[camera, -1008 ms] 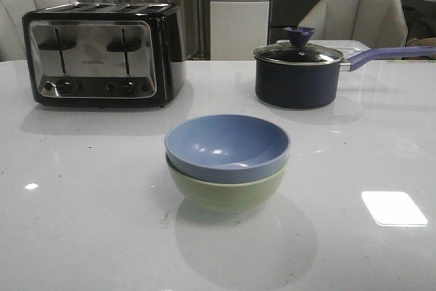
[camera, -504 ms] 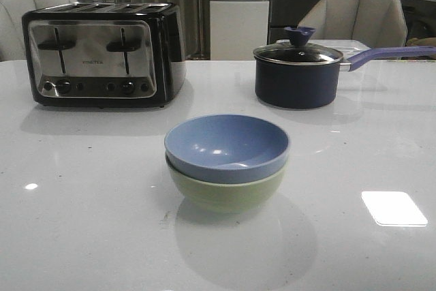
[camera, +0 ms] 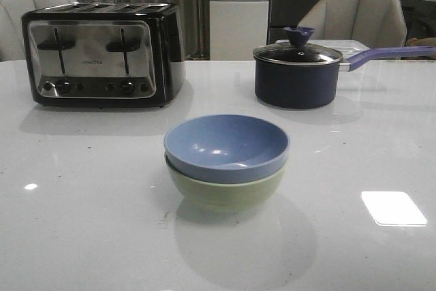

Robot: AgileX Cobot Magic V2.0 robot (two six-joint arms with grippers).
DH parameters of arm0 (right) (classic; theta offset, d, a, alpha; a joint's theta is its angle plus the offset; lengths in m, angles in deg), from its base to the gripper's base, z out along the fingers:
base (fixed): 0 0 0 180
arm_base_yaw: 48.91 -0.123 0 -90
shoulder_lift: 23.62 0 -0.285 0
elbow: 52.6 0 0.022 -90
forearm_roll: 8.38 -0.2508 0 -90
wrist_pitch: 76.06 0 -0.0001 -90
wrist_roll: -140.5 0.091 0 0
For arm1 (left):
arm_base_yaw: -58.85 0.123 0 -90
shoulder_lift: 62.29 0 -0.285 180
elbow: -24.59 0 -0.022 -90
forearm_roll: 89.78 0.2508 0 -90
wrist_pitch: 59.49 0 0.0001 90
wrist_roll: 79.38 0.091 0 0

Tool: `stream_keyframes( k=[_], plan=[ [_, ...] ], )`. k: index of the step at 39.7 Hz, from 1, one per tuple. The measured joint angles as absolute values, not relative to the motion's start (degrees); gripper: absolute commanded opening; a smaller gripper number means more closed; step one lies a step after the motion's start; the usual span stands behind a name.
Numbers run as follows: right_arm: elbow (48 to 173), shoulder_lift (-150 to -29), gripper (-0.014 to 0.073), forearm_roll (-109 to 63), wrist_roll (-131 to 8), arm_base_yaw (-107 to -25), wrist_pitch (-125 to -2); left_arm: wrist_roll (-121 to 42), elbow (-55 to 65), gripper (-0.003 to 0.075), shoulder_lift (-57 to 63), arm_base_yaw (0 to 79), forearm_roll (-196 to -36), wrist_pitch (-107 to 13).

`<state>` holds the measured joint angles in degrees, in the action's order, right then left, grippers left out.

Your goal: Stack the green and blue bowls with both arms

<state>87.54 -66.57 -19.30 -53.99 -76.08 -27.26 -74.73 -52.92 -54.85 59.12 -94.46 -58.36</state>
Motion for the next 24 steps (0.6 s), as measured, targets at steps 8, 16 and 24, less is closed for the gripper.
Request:
stream_keyframes(
  k=[8, 16, 24],
  plan=[
    [87.54, -66.57, 0.0028, -19.30, -53.99, -76.08, -27.26, -74.73, -52.92, 0.0099, -54.85, 59.12, -94.16, -59.49],
    [87.54, -66.57, 0.0028, -19.30, -53.99, -76.08, -27.13, -74.73, -52.92, 0.0099, -54.85, 58.77, -94.03, -59.49],
    [87.54, -66.57, 0.0028, -19.30, -53.99, -76.08, -27.13, -74.73, -52.92, 0.0099, -54.85, 56.80, -94.03, -59.49]
  ],
)
